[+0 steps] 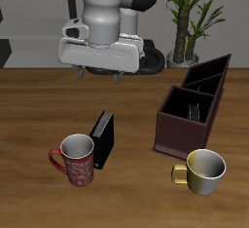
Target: Place the yellow book into the left desk caddy's right compartment and place the red mug into the left desk caddy's left compartment
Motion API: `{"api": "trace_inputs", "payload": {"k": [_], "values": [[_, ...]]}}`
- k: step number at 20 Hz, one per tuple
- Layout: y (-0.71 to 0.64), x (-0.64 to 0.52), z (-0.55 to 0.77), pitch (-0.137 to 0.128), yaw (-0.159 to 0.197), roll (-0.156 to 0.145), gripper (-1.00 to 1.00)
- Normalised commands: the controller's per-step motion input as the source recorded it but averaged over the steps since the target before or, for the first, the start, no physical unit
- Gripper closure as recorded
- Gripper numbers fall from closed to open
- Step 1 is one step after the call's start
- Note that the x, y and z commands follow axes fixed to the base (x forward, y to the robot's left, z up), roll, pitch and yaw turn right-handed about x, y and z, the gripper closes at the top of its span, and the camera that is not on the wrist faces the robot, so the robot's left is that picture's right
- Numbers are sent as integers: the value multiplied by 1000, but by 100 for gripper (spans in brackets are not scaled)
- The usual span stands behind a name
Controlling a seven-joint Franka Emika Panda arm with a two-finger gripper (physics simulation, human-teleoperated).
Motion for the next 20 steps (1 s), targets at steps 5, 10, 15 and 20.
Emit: {"api": "trace_inputs", "payload": {"k": [5,10,15,20], "values": [[-327,230,51,-10,-39,14,-100],[-346,129,-7,-35,-48,10,-100],[-388,146,-50,-20,-62,-21,-100],[-175,104,-115,-10,-34,23,-100]]}}
